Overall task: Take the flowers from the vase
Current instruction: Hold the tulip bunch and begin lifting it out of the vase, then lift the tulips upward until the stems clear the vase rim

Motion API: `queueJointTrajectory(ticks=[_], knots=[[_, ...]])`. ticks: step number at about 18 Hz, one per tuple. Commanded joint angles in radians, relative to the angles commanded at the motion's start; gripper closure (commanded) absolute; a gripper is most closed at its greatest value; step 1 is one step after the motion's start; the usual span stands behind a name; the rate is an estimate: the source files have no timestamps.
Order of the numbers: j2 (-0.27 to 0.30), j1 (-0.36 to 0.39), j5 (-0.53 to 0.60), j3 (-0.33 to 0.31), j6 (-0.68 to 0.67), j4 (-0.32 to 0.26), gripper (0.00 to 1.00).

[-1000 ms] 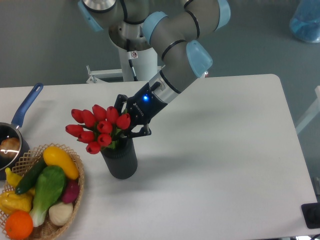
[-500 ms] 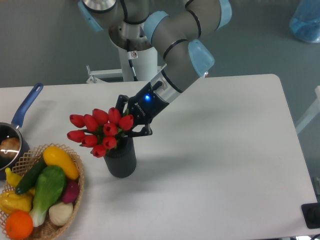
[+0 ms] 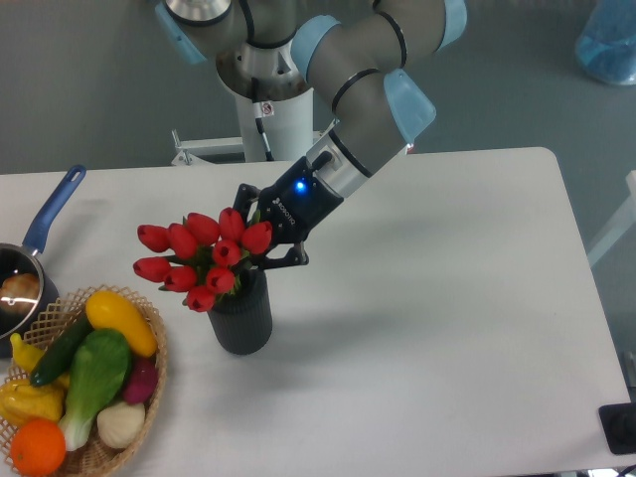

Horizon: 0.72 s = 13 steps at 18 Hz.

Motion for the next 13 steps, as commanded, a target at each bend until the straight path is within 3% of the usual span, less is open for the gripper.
queueJointTrajectory(ticks=[13], knots=[[0.066,0.035,-0.074,0.005,-0.061,-0.009,0.75]])
